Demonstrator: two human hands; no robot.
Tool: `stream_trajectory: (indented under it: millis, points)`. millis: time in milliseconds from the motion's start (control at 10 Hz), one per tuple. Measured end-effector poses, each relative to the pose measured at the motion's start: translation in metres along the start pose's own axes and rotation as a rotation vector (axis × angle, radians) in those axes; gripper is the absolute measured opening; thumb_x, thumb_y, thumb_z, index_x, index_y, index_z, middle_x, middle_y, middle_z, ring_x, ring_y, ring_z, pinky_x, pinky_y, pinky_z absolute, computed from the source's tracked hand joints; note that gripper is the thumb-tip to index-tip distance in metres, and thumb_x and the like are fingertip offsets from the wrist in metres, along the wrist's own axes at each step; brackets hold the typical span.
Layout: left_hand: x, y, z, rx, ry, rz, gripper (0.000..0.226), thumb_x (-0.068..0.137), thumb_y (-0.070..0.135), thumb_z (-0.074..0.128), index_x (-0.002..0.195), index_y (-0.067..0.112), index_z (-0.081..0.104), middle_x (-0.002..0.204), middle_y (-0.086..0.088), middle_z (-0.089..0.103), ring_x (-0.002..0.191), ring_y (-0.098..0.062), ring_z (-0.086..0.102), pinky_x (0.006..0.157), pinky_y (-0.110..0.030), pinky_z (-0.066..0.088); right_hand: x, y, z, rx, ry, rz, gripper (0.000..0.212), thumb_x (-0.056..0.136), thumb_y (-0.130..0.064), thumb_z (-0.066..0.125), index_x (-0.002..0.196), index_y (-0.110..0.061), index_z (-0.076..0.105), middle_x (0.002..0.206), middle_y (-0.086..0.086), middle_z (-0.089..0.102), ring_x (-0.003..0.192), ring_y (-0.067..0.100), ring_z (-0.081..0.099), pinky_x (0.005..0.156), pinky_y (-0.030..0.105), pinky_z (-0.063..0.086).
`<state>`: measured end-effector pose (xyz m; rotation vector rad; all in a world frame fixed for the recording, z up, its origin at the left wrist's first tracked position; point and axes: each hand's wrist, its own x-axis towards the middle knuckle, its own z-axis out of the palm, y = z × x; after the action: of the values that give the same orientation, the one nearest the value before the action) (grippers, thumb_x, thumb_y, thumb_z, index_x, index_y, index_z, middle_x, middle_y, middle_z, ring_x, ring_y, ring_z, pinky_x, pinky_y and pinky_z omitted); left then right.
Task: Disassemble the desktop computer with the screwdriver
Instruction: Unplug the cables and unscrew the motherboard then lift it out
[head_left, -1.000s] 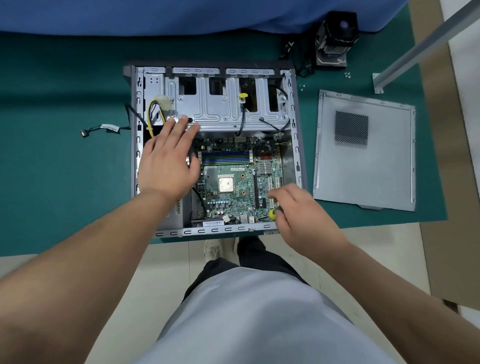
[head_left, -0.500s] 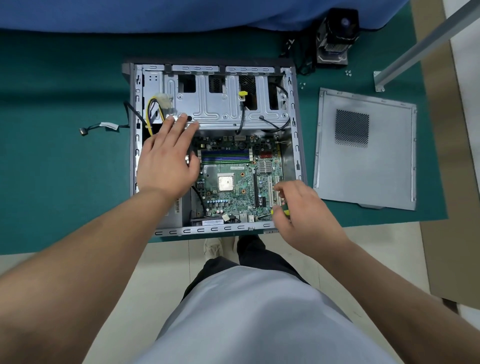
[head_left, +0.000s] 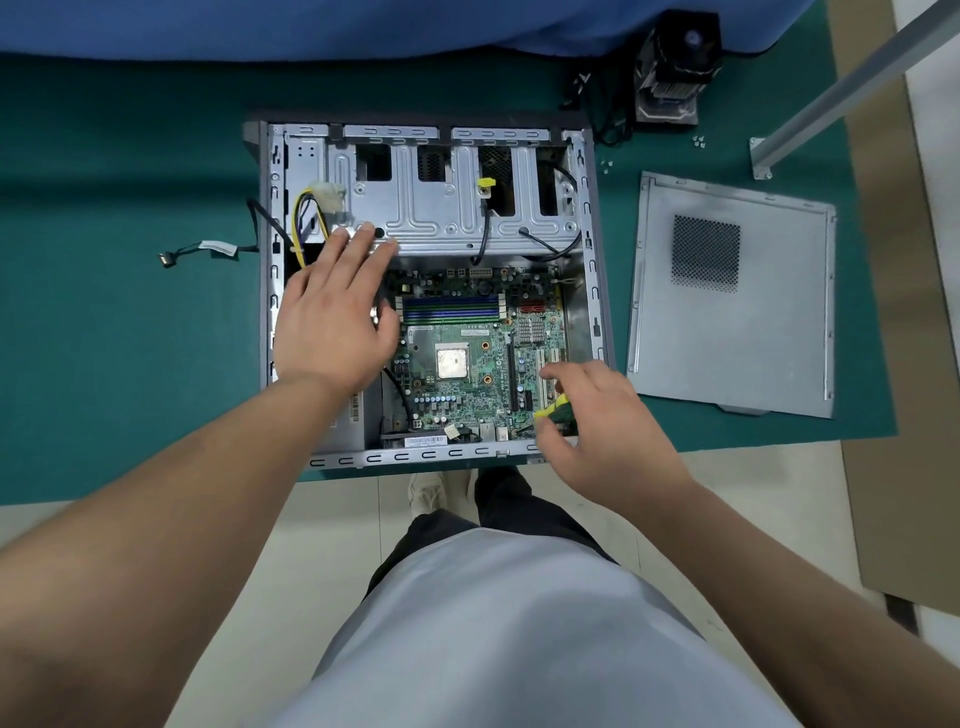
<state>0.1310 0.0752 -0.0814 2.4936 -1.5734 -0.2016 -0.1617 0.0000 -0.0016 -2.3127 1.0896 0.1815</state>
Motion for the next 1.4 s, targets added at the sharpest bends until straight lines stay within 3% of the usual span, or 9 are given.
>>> stream_trajectory:
  millis: [100,200,300,400,600,900,1200,1400]
  points:
    - [0.0,0.0,0.0,0.002,-0.003,-0.001,0.066,0.094,0.042,0.037,0.159,0.032,0.03,0.169,0.004,0.026,0.157,-0.019,0.018,0.12,-0.046,0.028,0.002,-0.002,0.0,-0.114,0.002,0.026,0.045,0.105,-0.04,0.047,0.145,-0.02,0.048,0.124,0.005,0.059,0.104,0.027,0.06,0.086,0.042,0.053]
    - [0.0,0.001,-0.001,0.0,-0.004,-0.001,0.066,0.094,0.041,0.037,0.159,0.032,0.03,0.169,0.004,0.026,0.157,-0.019,0.018,0.12,-0.046,0.028,0.001,-0.002,-0.003,-0.1,-0.028,0.021,0.044,0.096,-0.022,0.052,0.14,-0.023,0.049,0.123,-0.001,0.059,0.093,0.023,0.058,0.07,0.036,0.051]
    - [0.0,0.001,-0.002,-0.004,-0.001,-0.001,0.066,0.094,0.041,0.037,0.159,0.032,0.03,0.168,0.004,0.027,0.157,-0.019,0.018,0.12,-0.046,0.028,-0.002,-0.002,-0.004,-0.201,-0.01,-0.002,0.046,0.086,-0.019,0.056,0.132,-0.023,0.055,0.122,-0.004,0.06,0.091,0.022,0.057,0.064,0.031,0.044]
    - [0.0,0.001,-0.003,-0.007,0.001,-0.001,0.066,0.094,0.041,0.037,0.159,0.032,0.031,0.168,0.004,0.027,0.157,-0.019,0.018,0.12,-0.046,0.028,-0.002,-0.004,-0.003,-0.195,0.01,0.047,0.03,0.097,-0.028,0.054,0.126,-0.023,0.056,0.121,-0.005,0.057,0.076,0.025,0.059,0.059,0.034,0.049]
    - [0.0,0.001,-0.002,-0.009,0.003,-0.003,0.066,0.093,0.04,0.037,0.158,0.032,0.031,0.168,0.004,0.027,0.157,-0.019,0.019,0.12,-0.046,0.028,-0.003,0.001,0.0,-0.087,0.008,-0.005,0.021,0.082,-0.008,0.06,0.099,-0.019,0.059,0.103,-0.004,0.055,0.072,0.021,0.047,0.057,0.033,0.04]
    - [0.0,0.001,-0.003,-0.018,0.003,-0.006,0.065,0.093,0.04,0.038,0.158,0.032,0.031,0.168,0.004,0.028,0.156,-0.02,0.02,0.119,-0.046,0.028,-0.009,0.004,0.002,-0.054,0.096,0.018,0.022,0.078,-0.006,0.064,0.095,-0.02,0.059,0.099,-0.006,0.056,0.068,0.018,0.045,0.055,0.027,0.029]
    - [-0.001,0.002,-0.003,-0.042,-0.009,-0.011,0.064,0.095,0.041,0.038,0.158,0.033,0.032,0.168,0.004,0.029,0.156,-0.019,0.02,0.119,-0.046,0.028,-0.013,0.007,-0.004,-0.011,0.121,0.032,0.022,0.081,-0.009,0.064,0.095,-0.024,0.055,0.098,-0.011,0.05,0.065,0.016,0.046,0.055,0.029,0.034]
    - [-0.003,0.003,-0.009,-0.122,-0.019,-0.011,0.061,0.097,0.044,0.041,0.156,0.031,0.037,0.167,0.007,0.031,0.156,-0.017,0.02,0.121,-0.044,0.022,-0.008,0.015,-0.018,0.105,0.205,0.038,0.022,0.083,-0.013,0.065,0.095,-0.028,0.055,0.099,-0.013,0.051,0.079,0.006,0.055,0.066,0.025,0.043]
